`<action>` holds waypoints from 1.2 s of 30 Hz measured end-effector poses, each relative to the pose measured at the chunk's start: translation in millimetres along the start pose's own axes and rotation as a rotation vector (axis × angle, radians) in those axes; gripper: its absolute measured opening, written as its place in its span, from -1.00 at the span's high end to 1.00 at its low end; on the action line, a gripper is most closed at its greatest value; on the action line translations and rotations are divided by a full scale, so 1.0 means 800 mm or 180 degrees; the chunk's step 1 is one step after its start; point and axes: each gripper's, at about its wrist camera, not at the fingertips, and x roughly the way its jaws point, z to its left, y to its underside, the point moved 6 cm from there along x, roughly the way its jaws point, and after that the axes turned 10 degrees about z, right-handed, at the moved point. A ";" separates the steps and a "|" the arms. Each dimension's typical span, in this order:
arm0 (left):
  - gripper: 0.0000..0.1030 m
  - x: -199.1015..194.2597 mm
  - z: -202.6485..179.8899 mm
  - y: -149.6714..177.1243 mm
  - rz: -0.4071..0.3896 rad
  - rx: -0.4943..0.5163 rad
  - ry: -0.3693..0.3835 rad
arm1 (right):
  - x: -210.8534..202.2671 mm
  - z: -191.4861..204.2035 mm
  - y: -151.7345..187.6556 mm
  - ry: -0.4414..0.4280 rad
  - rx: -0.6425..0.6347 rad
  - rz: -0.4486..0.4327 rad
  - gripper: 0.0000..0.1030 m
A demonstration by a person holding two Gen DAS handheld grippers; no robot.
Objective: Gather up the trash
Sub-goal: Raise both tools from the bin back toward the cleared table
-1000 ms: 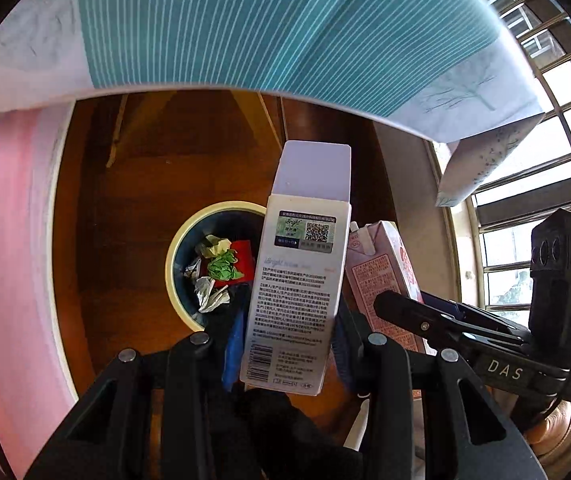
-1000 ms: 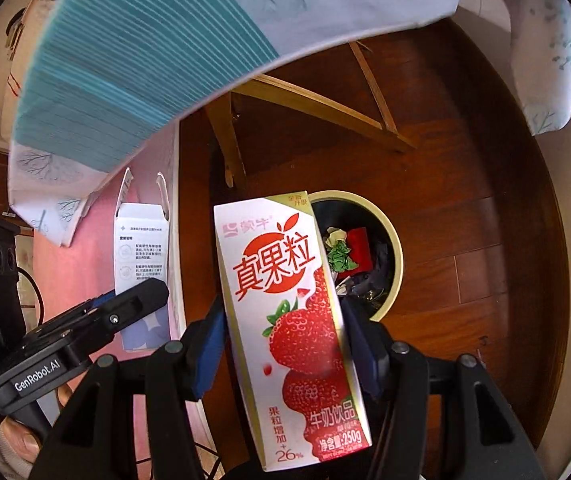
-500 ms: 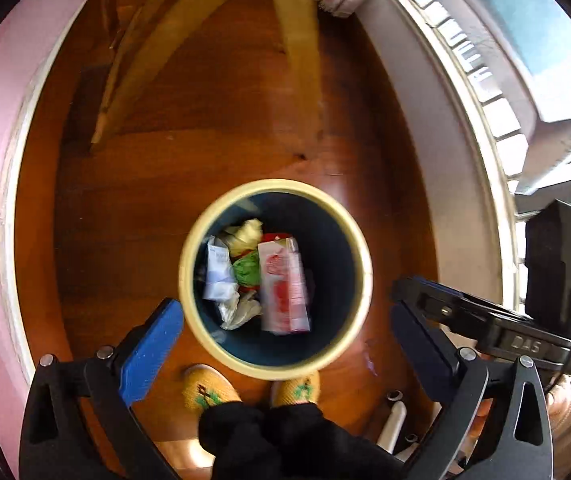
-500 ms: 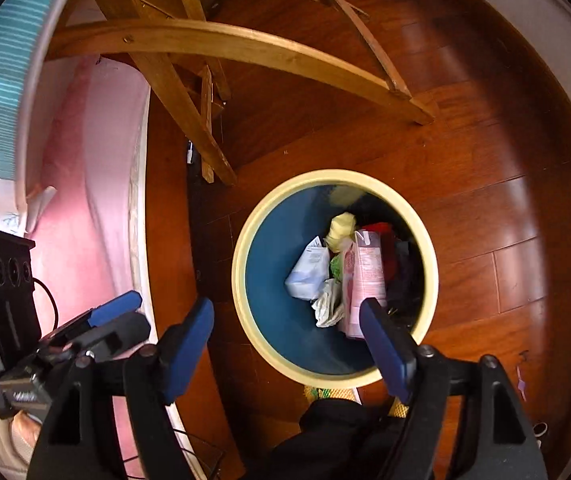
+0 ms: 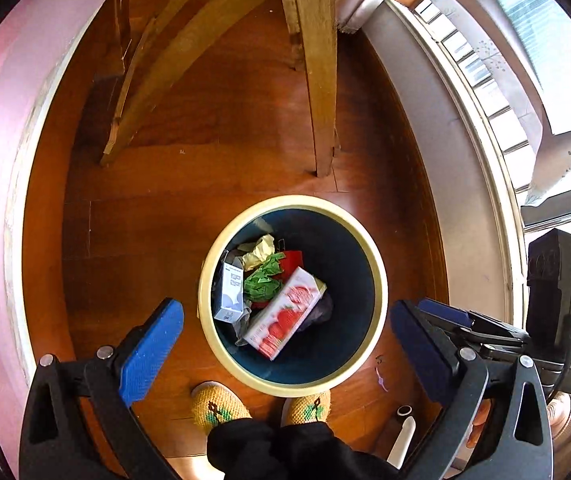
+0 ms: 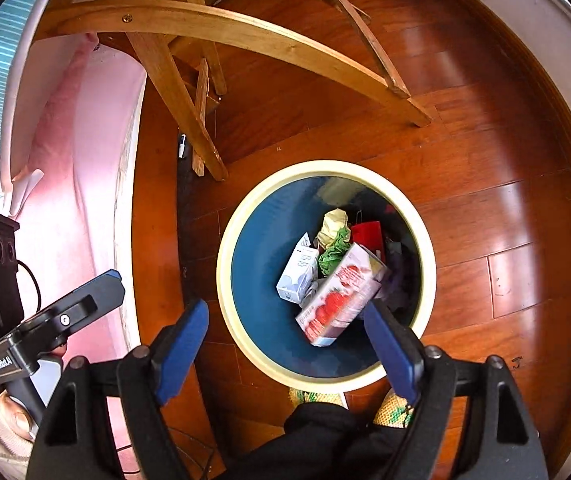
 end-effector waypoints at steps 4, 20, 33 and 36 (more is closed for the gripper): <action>-0.98 -0.022 -0.009 -0.001 -0.0063 0.0034 -0.0033 | -0.018 0.006 0.002 0.0016 0.0006 -0.0027 -0.58; -0.98 -0.193 -0.082 -0.008 -0.0308 0.0030 -0.0150 | -0.183 0.097 0.000 0.0127 -0.0228 -0.0329 -0.58; -0.98 -0.373 -0.138 -0.015 -0.0698 -0.0150 -0.0567 | -0.352 0.192 -0.002 0.0576 -0.0574 -0.0649 -0.58; -0.98 -0.413 -0.153 -0.015 -0.0790 -0.0159 -0.0639 | -0.383 0.209 0.001 0.0608 -0.0628 -0.0715 -0.58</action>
